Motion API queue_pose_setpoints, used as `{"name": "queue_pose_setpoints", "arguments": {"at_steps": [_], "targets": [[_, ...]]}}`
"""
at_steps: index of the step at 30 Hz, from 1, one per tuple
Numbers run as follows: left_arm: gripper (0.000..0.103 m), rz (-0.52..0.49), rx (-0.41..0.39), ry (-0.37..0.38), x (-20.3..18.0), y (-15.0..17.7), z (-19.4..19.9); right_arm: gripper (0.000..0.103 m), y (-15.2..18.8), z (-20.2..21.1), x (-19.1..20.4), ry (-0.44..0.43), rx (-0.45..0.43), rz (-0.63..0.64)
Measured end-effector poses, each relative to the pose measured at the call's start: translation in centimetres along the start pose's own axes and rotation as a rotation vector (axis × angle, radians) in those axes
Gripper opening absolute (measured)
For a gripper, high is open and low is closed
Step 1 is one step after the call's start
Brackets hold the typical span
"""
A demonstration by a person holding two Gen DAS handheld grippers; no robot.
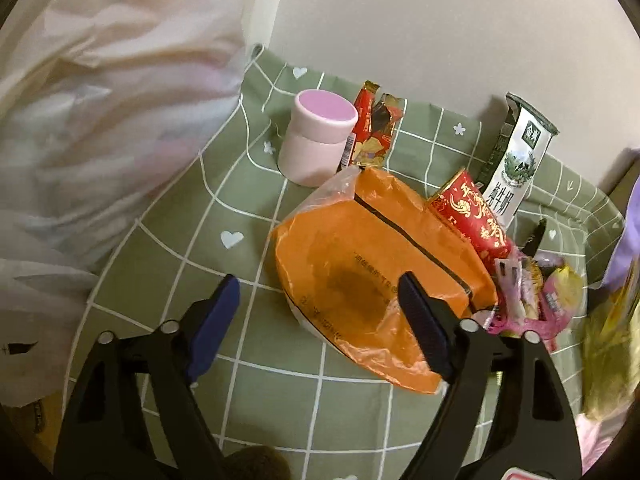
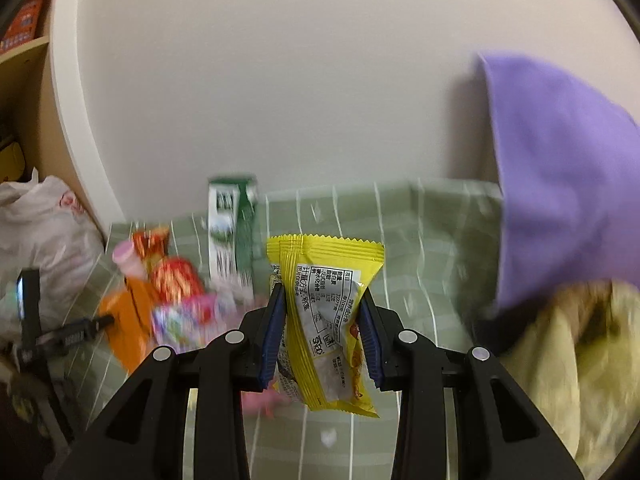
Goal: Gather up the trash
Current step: 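Grasp the orange bag corner with the left gripper and lift it, then carry both items to the yellow-green trash bag and open both grippers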
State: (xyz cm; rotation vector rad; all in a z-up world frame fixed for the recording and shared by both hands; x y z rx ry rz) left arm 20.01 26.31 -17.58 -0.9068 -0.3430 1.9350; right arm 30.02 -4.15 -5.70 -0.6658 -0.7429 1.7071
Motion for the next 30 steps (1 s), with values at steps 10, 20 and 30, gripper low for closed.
{"name": "queue_pose_setpoints", "arguments": {"at_steps": [10,20,30], "targets": [[0.051,-0.167,0.018,-0.070,0.9,-4.4,-3.7,0.034,4.2,2.3,-1.6,0.009,0.042,-0.038],[0.012,-0.185,-0.048,-0.027,-4.1,-4.1,2.6,0.034,1.4,6.0,-3.7,0.005,-0.054,-0.095],[0.011,-0.402,-0.247,0.206,-19.9,-9.8,10.5,0.034,-1.5,10.8,-8.1,0.042,-0.192,-0.129]]}}
Point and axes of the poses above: each gripper's, at about its wrist camera, not at the fingertips, and z roughly against the way its jaws point, x to its left, y to its underside, the point moved 8 cm from there along -z, roughly the way its jaws point, and after that the axes turned 13 degrees about y, right-handed, at the moved point
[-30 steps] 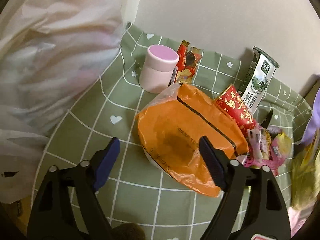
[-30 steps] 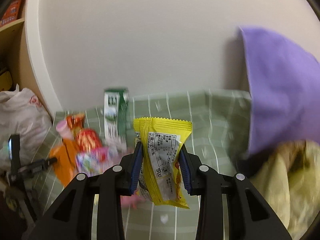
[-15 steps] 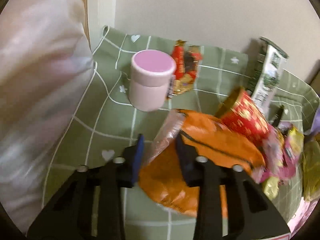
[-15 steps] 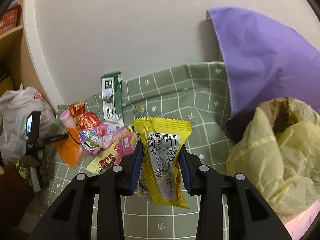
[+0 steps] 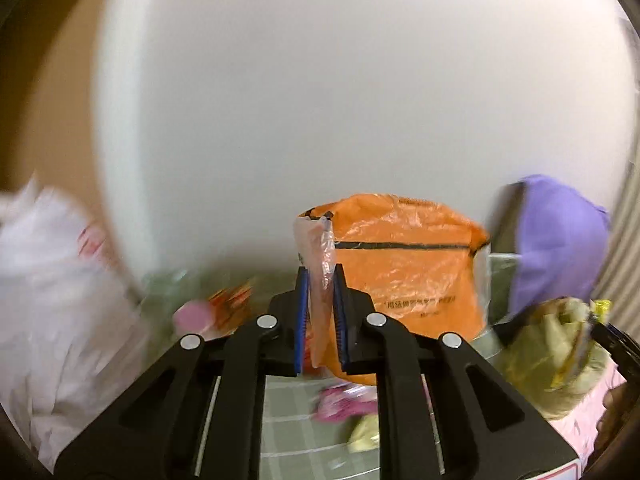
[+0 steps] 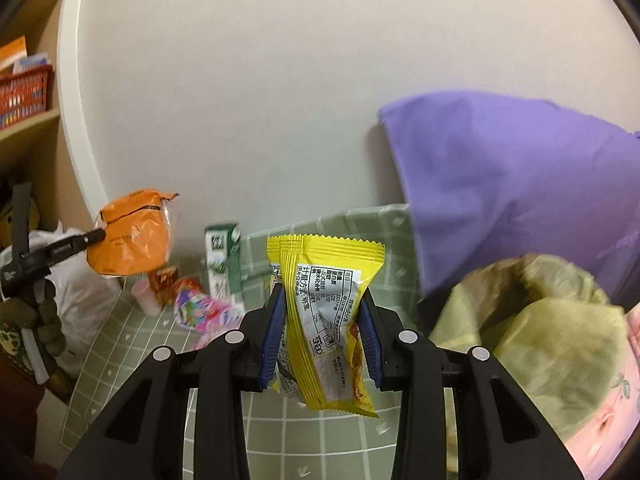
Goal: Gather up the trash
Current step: 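Carry both items to the yellow-green trash bag and open both grippers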
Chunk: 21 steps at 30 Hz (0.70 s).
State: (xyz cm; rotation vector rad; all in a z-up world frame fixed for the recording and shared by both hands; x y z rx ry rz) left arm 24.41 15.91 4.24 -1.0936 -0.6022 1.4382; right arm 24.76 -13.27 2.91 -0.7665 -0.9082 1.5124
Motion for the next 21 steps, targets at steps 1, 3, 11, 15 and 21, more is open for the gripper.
{"name": "queue_pose_setpoints", "arguments": {"at_steps": [1,3,11,15,21], "targets": [[0.011,-0.028,-0.004,0.028,-1.9,-0.7,-0.6,0.034,-0.6,0.5,-0.8,0.013,-0.019,-0.003],[0.011,-0.073,0.004,0.113,-6.1,-1.8,-1.9,0.034,-2.0,2.1,-3.1,0.048,-0.069,-0.013],[0.011,-0.233,0.105,0.406,-21.9,-1.3,-8.1,0.034,-5.7,7.0,-14.2,0.248,-0.185,-0.098],[0.011,-0.301,0.181,0.511,-28.6,0.9,-10.4,0.034,-6.5,8.2,-17.5,0.281,-0.206,-0.132],[0.011,-0.387,0.359,0.592,-36.2,7.0,-17.9,0.034,-6.1,5.8,-19.3,0.234,-0.160,-0.128]]}}
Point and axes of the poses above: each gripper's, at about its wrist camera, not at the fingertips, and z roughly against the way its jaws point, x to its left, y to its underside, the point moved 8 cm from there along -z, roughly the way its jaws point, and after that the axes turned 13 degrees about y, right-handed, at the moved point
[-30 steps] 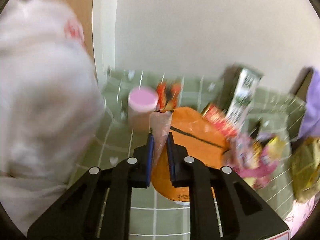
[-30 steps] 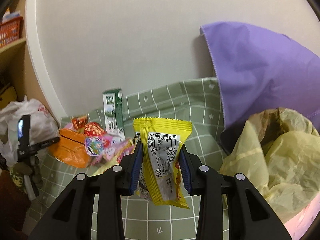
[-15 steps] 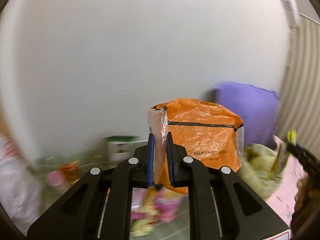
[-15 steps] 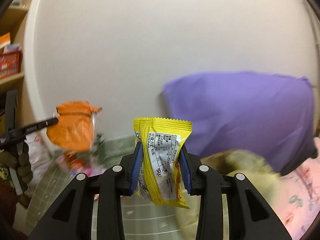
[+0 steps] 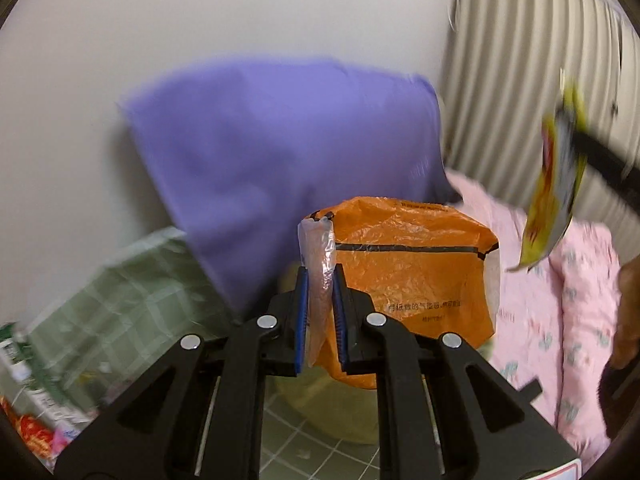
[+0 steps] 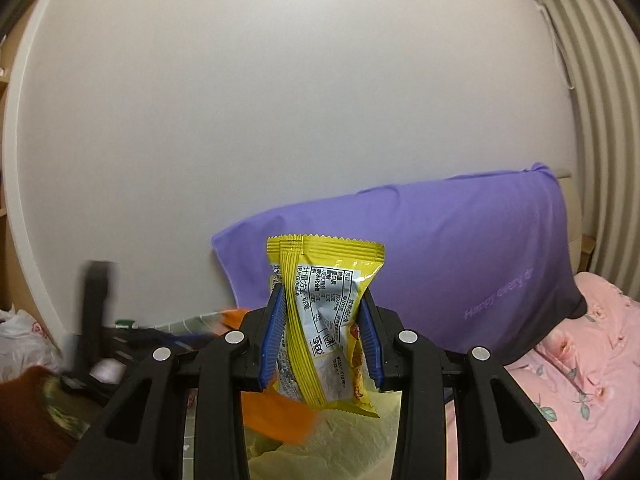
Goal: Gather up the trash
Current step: 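Carry both items to the yellow-green trash bag and open both grippers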
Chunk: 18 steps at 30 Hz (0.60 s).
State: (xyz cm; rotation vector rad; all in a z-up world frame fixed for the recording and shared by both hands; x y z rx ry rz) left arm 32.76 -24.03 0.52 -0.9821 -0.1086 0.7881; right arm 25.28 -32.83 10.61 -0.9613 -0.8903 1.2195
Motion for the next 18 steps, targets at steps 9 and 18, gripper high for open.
{"name": "queue_pose_setpoints", "arguments": {"at_steps": [9,18], "targets": [[0.009,0.041,0.167,0.031,2.3,5.2,-5.6,0.033,9.7,-10.2,1.7,-0.060,0.308,0.092],[0.009,0.062,0.175,0.063,3.6,5.3,-4.5,0.033,14.3,-10.6,2.2,-0.020,0.411,0.186]]}}
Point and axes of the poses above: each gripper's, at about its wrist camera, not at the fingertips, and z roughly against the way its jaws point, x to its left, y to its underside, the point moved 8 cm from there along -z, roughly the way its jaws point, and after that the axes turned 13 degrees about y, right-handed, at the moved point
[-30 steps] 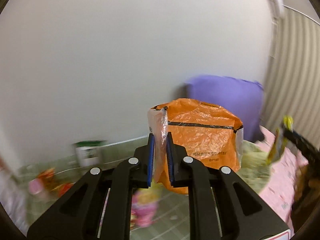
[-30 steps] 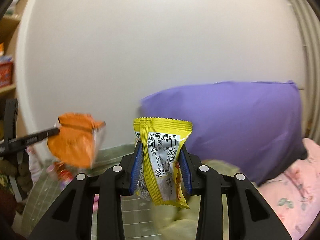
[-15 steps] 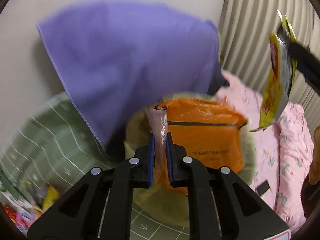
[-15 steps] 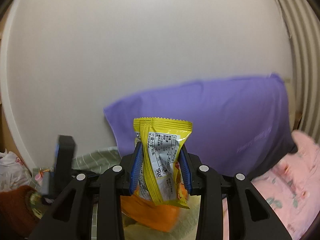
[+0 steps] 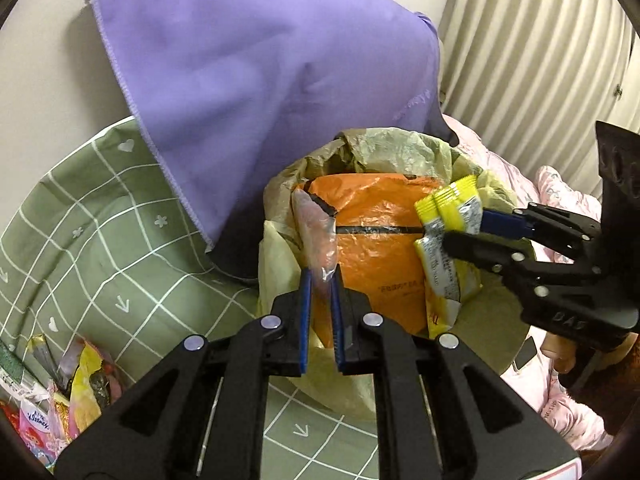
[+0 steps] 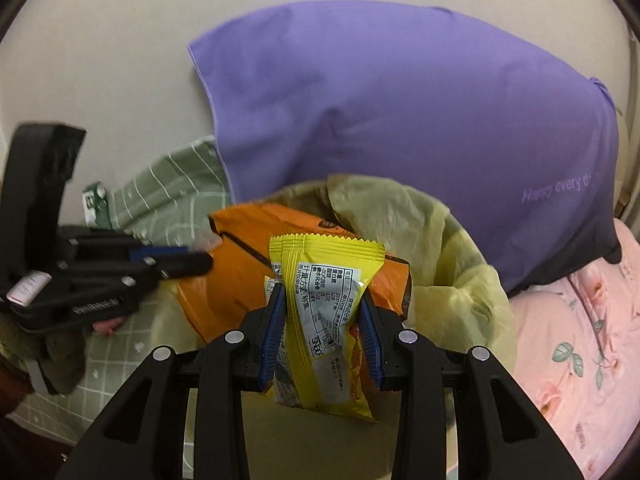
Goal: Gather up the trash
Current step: 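Carry both items to the yellow-green trash bag and open both grippers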
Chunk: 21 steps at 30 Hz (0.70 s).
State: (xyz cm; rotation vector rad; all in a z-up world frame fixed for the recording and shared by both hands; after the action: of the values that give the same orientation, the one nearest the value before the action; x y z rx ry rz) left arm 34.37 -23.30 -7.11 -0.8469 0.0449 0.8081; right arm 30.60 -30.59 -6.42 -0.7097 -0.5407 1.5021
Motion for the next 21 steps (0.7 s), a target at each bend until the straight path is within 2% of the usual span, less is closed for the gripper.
{"name": "queue_pose_setpoints", "arguments": {"at_steps": [6,13,16,17,21], "targets": [[0.009,-0.030,0.018,0.009,-1.4,-0.2,-2.6,0.033,0.6,-1.0,-3.0,0.099,0.022,-0.025],[0.011,-0.011,0.011,0.051,-1.5,0.5,-2.0,0.034,0.8,-1.5,-2.7,0.117,0.042,-0.018],[0.016,0.015,0.001,0.066,-1.2,0.8,-1.2,0.034,0.8,-1.2,-2.5,0.123,0.036,-0.033],[0.021,0.022,-0.007,0.070,-1.1,0.8,-0.8,0.034,0.7,-1.0,-2.5,0.122,0.030,-0.044],[0.031,0.049,-0.064,0.056,-0.4,1.0,1.8,0.043,0.5,0.0,-2.5,0.129,-0.006,-0.066]]}}
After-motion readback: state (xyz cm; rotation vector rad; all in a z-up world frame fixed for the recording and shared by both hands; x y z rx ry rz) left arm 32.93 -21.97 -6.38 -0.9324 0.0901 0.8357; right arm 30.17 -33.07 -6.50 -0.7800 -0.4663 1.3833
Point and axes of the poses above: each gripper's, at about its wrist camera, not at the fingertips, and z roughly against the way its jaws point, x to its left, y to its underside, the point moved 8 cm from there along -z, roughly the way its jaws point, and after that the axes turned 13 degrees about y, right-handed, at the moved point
